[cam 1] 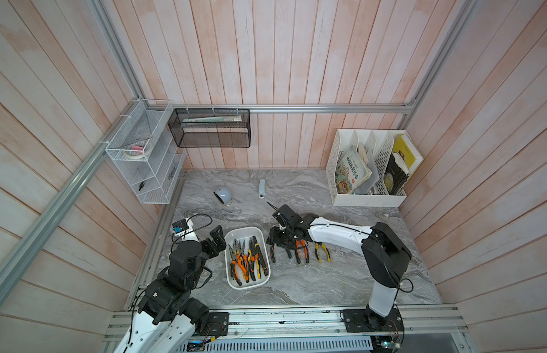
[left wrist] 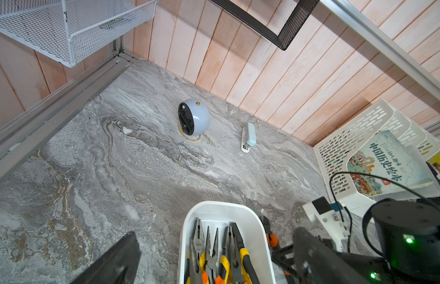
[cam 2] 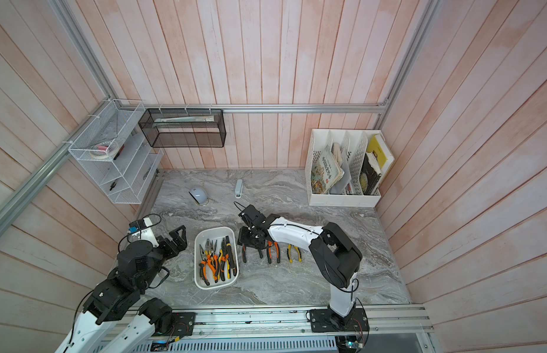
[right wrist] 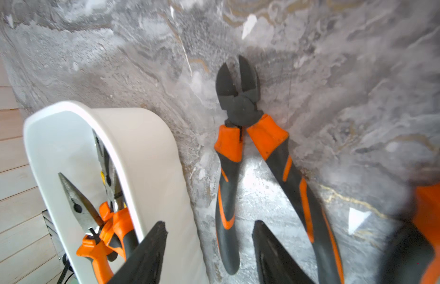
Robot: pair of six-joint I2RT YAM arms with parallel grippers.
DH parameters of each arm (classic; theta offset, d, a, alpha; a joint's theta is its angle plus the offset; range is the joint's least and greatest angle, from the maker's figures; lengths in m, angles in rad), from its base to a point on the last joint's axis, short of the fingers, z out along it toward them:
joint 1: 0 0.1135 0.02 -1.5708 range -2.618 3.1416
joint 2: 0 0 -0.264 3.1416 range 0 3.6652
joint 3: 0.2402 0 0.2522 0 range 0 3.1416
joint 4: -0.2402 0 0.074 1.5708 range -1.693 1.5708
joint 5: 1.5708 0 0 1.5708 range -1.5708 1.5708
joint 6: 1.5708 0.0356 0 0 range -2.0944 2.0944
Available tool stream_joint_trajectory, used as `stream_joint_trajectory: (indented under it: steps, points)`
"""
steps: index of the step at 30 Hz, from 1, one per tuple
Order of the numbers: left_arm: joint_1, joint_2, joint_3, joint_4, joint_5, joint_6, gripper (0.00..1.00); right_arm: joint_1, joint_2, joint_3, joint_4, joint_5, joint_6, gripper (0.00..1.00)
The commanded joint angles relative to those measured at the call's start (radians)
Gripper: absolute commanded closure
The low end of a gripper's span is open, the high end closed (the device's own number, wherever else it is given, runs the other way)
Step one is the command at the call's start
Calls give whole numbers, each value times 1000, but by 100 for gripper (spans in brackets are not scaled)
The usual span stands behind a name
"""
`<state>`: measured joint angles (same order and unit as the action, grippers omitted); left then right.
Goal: Take the pliers out of the storage box
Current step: Place the pliers at the center of the board.
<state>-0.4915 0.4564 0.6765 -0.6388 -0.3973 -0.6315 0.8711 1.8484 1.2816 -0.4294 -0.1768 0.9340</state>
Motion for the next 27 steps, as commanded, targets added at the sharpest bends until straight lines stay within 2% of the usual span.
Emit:
stream_joint_trajectory:
  steps: [1, 6, 13, 27]
  points:
    - [-3, -2, -6, 8, 6, 15, 0, -29, 0, 82, -108, 43, -65, 38]
    - [-4, -5, -6, 9, 7, 15, 0, -59, 108, 252, -265, 98, -184, 31]
    - [-4, -4, -5, 8, 5, 16, 0, -76, 269, 439, -381, 104, -297, 29]
    - [-4, 4, -6, 10, 5, 17, 0, -80, 351, 460, -371, 94, -317, 39]
